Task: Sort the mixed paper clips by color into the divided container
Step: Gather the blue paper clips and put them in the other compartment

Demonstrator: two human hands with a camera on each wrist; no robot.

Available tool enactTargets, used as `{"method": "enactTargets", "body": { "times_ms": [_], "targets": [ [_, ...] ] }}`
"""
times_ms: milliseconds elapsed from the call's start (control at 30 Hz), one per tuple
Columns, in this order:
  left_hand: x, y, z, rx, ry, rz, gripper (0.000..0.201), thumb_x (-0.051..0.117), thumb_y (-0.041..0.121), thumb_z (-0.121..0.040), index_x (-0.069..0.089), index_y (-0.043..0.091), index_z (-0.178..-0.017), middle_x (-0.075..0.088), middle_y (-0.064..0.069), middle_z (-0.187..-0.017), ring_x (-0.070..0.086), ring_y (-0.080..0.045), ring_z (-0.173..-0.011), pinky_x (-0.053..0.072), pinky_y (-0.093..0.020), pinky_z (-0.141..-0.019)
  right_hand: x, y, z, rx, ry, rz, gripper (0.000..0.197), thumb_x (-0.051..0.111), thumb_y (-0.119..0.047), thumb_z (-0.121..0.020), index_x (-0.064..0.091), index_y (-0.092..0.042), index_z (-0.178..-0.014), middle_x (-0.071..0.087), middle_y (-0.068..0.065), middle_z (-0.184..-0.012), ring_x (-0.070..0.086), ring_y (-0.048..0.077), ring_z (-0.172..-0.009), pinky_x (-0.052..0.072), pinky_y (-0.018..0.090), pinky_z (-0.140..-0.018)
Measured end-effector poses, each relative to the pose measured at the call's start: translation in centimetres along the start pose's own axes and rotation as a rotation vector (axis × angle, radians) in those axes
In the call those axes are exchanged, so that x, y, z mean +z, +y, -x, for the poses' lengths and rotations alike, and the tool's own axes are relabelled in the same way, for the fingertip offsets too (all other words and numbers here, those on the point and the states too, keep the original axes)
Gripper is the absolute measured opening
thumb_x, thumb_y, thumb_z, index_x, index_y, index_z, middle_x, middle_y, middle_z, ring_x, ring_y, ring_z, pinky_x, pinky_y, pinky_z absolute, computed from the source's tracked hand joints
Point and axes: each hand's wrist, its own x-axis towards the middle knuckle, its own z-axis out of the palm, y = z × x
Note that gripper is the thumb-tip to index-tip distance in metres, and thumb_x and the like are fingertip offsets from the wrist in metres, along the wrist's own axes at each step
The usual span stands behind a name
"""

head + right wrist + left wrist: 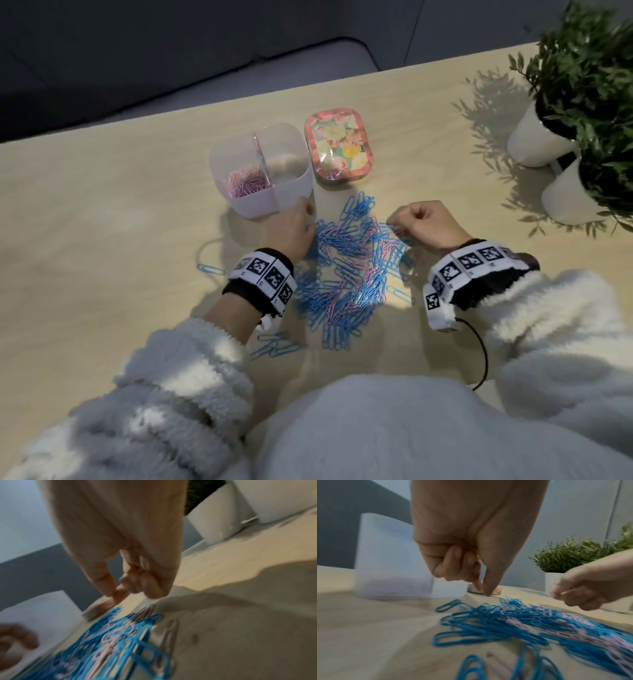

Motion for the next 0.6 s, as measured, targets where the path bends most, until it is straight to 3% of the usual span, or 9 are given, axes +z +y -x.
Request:
{"method": "enactTargets", "body": {
  "times_ms": [67,167,267,367,467,533,600],
  "targets": [
    [0.7,1.2,-0.5,0.079,-0.04,-0.101,0.017,0.05,0.023,-0.092,0.057,0.013,-0.103,0.067,-0.01,-0.097,0.062,-0.029,-0.089,0.048,-0.035,-0.068,0.8,-0.3,-0.5,-0.067,0.042,0.278,0.012,0.064,-0.015,-0.081,0.072,-0.005,-0.079,0.07,0.009,-0.075,0.063,0.019,-0.07,0.05,0.028,-0.073],
    [1.7,2.2,-1.2,0.061,-0.122,-0.208,0.019,0.049,0.027,-0.092,0.058,0.014,-0.103,0.065,-0.009,-0.104,0.06,-0.03,-0.097,0.047,-0.036,-0.076,2.3,-1.7,-0.7,-0.076,0.061,0.456,0.019,0.069,-0.029,-0.078,0.069,-0.011,-0.071,0.068,0.005,-0.071,0.062,0.02,-0.07,0.047,0.028,-0.069],
    [2.0,2.0,-1.4,0.017,-0.156,-0.194,0.014,0.05,0.022,-0.093,0.056,0.012,-0.1,0.064,-0.01,-0.106,0.058,-0.031,-0.099,0.046,-0.038,-0.078,3.2,-2.5,-1.5,-0.014,0.028,0.494,0.019,0.07,-0.023,-0.077,0.069,-0.003,-0.076,0.069,0.01,-0.077,0.064,0.024,-0.074,0.049,0.033,-0.07],
    [1.5,1.2,-1.3,-0.039,-0.156,0.034,0.015,0.049,0.022,-0.092,0.057,0.01,-0.09,0.063,-0.009,-0.092,0.057,-0.026,-0.085,0.046,-0.036,-0.074,3.1,-2.4,-1.8,0.019,-0.055,0.342,0.021,0.062,-0.01,-0.075,0.065,0.011,-0.077,0.07,0.021,-0.08,0.062,0.023,-0.069,0.053,0.039,-0.068],
    [0.5,0.4,-1.3,-0.141,-0.154,0.318,0.028,0.041,0.019,-0.092,0.04,0.013,-0.065,0.042,-0.004,-0.065,0.038,-0.018,-0.059,0.029,-0.03,-0.059,1.6,-2.9,-1.3,-0.016,0.114,0.173,0.018,0.054,-0.01,-0.081,0.062,0.006,-0.075,0.066,0.013,-0.077,0.058,0.019,-0.069,0.048,0.032,-0.067],
    [0.0,0.3,-1.4,-0.244,-0.211,0.558,0.031,0.035,0.017,-0.092,0.031,0.015,-0.061,0.032,-0.003,-0.062,0.027,-0.015,-0.053,0.023,-0.028,-0.052,0.6,-3.3,-0.4,-0.033,0.162,-0.065,0.013,0.05,-0.002,-0.085,0.053,-0.006,-0.073,0.063,0.006,-0.062,0.057,0.015,-0.053,0.045,0.027,-0.052],
    [-0.2,0.5,-1.4,-0.319,-0.283,0.76,0.031,0.032,0.013,-0.091,0.034,0.016,-0.06,0.034,-0.002,-0.059,0.027,-0.014,-0.048,0.023,-0.02,-0.043,0.3,-3.5,0.7,0.003,0.064,-0.373,0.017,0.042,0.01,-0.087,0.051,-0.003,-0.082,0.06,0.008,-0.054,0.052,0.011,-0.036,0.034,0.02,-0.036]
  ]
}}
